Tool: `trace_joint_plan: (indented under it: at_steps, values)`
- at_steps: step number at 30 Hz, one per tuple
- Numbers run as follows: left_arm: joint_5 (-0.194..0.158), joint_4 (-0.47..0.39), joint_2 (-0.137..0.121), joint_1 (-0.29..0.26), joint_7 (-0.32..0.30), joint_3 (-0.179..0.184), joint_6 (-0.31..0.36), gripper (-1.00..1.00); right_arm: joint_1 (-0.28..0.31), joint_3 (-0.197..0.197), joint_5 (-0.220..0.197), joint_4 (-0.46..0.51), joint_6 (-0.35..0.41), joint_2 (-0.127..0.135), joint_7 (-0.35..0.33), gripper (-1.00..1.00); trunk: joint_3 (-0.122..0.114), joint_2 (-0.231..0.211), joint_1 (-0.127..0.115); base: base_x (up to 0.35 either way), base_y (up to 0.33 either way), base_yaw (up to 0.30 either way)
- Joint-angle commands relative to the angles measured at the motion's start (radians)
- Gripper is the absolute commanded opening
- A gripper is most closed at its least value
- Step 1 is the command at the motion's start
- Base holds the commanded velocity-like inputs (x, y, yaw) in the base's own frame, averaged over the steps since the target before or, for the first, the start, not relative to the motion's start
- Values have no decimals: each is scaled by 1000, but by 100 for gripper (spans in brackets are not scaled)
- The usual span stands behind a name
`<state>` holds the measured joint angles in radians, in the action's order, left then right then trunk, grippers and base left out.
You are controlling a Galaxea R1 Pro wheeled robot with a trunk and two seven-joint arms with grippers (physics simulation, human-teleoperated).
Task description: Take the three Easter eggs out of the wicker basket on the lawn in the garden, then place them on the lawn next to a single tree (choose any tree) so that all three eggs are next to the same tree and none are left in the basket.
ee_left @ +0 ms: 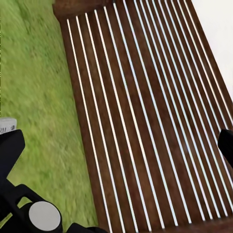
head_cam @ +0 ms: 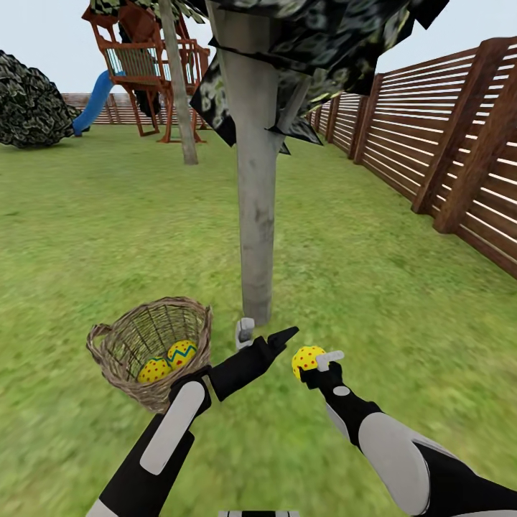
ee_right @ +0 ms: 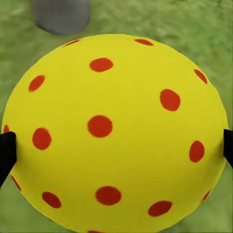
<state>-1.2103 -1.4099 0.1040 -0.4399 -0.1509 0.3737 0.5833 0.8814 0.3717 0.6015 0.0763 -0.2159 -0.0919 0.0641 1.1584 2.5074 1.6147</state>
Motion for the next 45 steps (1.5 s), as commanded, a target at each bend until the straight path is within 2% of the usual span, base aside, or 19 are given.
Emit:
trace_joint_plan:
  at_steps: [1,9,13,33,45]
  values:
    - [-3,0,0,0,-1,-1,4,100,1,7,11,-1,-3,0,5,-100,1,0,0,51,0,0]
    - [-3,0,0,0,-1,-1,4,100,1,7,11,-1,-3,0,5,-100,1,0,0,6,0,0]
    - [-3,0,0,0,-1,0,4,100,1,7,11,-1,-3,-2,5,-100,16,1,2,0,0,0]
    - [-5,0,0,0,-4,0,4,100,-1,7,11,0,-5,0,5,-100,16,1,2,95,0,0]
    - [-5,0,0,0,-4,1,4,100,-1,7,12,0,-2,-3,6,-100,63,4,7,0,0,0]
